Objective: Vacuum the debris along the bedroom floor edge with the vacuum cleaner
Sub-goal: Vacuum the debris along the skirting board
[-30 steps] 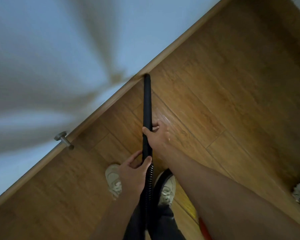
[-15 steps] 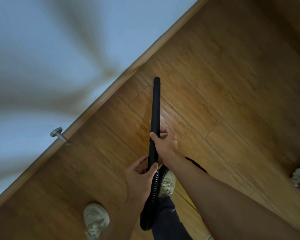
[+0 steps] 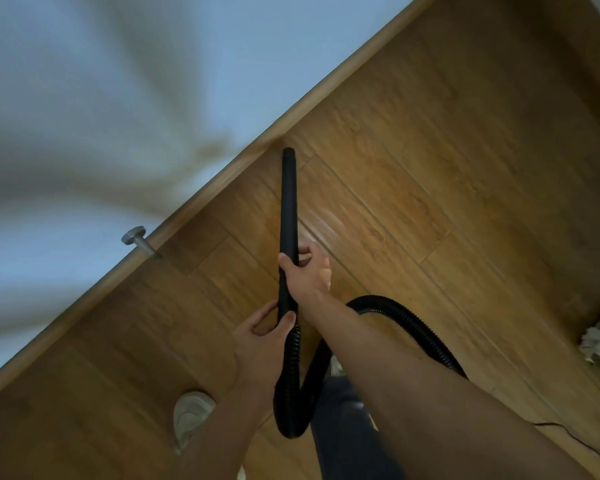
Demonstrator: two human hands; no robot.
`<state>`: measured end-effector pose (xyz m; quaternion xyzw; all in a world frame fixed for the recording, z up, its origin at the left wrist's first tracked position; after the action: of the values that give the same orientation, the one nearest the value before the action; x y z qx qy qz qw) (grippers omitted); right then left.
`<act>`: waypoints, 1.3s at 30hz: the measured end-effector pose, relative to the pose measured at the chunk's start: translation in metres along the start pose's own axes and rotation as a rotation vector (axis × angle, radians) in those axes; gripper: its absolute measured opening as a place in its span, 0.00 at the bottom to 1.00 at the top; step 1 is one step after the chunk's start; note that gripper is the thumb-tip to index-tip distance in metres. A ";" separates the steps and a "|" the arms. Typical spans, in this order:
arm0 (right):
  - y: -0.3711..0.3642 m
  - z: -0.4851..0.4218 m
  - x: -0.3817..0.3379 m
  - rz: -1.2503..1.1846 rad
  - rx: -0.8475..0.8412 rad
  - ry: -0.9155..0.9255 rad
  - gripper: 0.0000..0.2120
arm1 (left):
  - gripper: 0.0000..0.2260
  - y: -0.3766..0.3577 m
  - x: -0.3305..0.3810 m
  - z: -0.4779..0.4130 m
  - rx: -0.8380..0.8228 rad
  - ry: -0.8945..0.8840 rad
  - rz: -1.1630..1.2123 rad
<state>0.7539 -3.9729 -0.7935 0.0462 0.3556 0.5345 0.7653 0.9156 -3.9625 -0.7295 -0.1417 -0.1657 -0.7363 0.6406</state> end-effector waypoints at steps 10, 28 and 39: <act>-0.015 0.019 -0.006 0.062 -0.015 0.056 0.14 | 0.13 0.029 -0.009 0.002 -0.008 0.096 0.080; -0.057 0.090 0.057 -0.024 0.114 -0.047 0.14 | 0.09 0.119 -0.052 0.009 -0.073 0.205 -0.045; -0.120 0.116 0.047 0.029 0.039 0.037 0.13 | 0.09 0.186 -0.063 -0.011 0.013 0.123 -0.078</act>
<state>0.9250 -3.9476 -0.7845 0.0566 0.3794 0.5394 0.7496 1.1085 -3.9338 -0.7542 -0.0854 -0.1361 -0.7669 0.6214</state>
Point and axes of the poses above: each hand's wrist, its own z-axis away from the middle knuckle, its own y-axis out of the back of the hand, x = y × z, the point moved 10 cm from there along -z, towards the middle knuckle, and after that the axes turned 2 degrees about z, right-handed, at the moved point
